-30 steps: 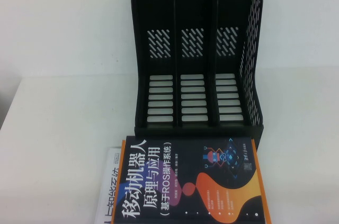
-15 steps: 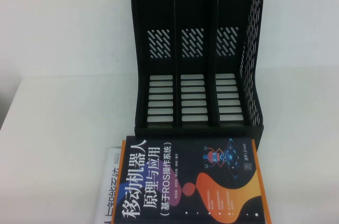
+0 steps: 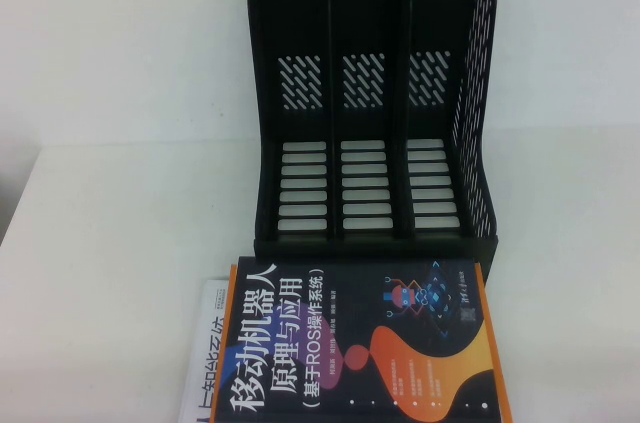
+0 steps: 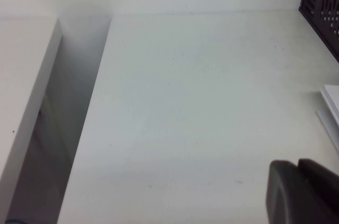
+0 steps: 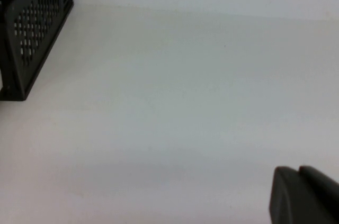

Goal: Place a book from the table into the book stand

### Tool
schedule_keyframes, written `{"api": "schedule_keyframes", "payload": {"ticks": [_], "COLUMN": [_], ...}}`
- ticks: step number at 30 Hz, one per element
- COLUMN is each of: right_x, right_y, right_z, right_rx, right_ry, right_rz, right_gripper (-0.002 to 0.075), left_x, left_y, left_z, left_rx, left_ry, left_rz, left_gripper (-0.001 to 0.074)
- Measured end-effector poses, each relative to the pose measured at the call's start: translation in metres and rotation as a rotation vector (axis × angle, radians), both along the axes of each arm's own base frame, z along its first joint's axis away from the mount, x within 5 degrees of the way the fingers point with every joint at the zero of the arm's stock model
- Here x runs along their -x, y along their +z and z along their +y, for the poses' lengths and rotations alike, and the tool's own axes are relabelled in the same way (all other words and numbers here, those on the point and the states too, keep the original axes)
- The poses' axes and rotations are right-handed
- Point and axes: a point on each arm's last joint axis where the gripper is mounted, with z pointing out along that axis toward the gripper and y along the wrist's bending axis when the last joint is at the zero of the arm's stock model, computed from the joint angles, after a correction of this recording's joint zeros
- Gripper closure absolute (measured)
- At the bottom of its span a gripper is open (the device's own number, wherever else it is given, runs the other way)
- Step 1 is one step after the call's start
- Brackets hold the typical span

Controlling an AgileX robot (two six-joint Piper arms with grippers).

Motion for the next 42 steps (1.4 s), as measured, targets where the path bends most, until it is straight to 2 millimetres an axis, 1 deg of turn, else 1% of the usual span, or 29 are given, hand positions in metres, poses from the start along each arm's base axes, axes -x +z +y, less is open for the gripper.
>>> {"api": "schedule_keyframes", "payload": {"ticks": [8,42], "right_x": [0.0000,0.0000], "right_y": [0.0001,0.0001], "right_z": [-0.0008,-0.0009], "right_rx": [0.024,0.027], "right_ry": [-0.001,-0.001], "right_rz": [0.001,0.001], "right_gripper": [0.0729,0.0729], "left_x": [0.0000,0.0000], "left_y": [0.0000,0.0000], "left_z": [-0.0004,-0.0006], "left_rx": [0.013,0.020], "left_ry": [-0.001,-0.001], "left_rz": [0.000,0.000], "left_gripper": [0.0738,0.0738]}}
